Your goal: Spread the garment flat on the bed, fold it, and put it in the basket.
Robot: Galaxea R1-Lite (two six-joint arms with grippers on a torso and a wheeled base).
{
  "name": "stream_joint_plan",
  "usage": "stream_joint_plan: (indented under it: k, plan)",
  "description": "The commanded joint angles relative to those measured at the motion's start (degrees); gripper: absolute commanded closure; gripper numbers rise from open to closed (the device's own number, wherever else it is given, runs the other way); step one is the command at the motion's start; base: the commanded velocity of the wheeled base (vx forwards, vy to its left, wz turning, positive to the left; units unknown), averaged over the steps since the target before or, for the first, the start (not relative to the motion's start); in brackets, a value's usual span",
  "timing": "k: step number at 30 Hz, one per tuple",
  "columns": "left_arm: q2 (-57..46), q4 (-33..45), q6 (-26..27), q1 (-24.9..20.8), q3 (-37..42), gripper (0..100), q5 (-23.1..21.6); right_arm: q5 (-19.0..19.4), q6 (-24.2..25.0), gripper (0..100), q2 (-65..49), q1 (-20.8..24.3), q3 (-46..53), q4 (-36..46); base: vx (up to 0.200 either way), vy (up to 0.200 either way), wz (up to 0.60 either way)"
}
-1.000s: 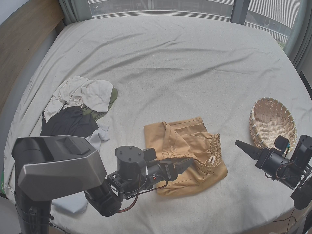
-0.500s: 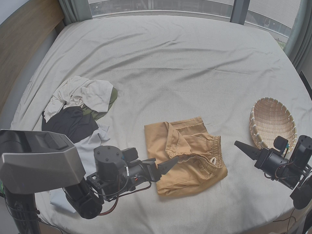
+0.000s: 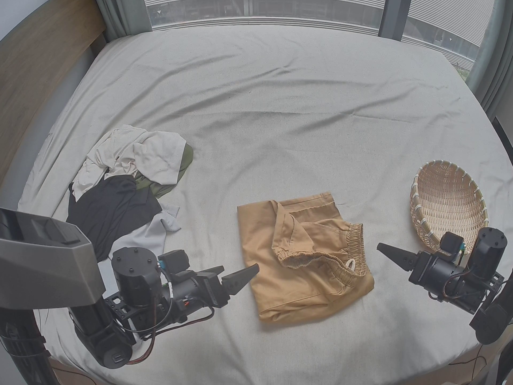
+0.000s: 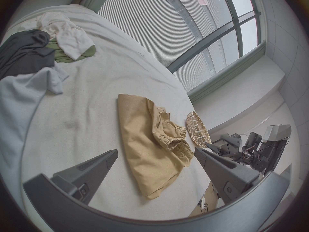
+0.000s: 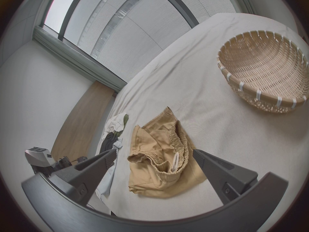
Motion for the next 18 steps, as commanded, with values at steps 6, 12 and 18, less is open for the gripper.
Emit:
stream_joint_plan:
  k: [6,12,18]
  plan:
    - [-8.4,0.0,0.0,6.0,10.5,0,-5.3,0.5,-0.1,0,5.2,5.5,-2.8,0.0,0.0,0.0,0.0]
    - [-8.7,-0.2,-0.1,11.9,12.2,0,-8.7,1.8,0.0,0,5.3,13.2,-5.1,0.0,0.0,0.0,0.0]
    - [-9.4,-0.2,-1.3,15.7,13.5,0,-12.4,5.3,-0.2,0,8.2,15.5,-8.6,0.0,0.0,0.0,0.0]
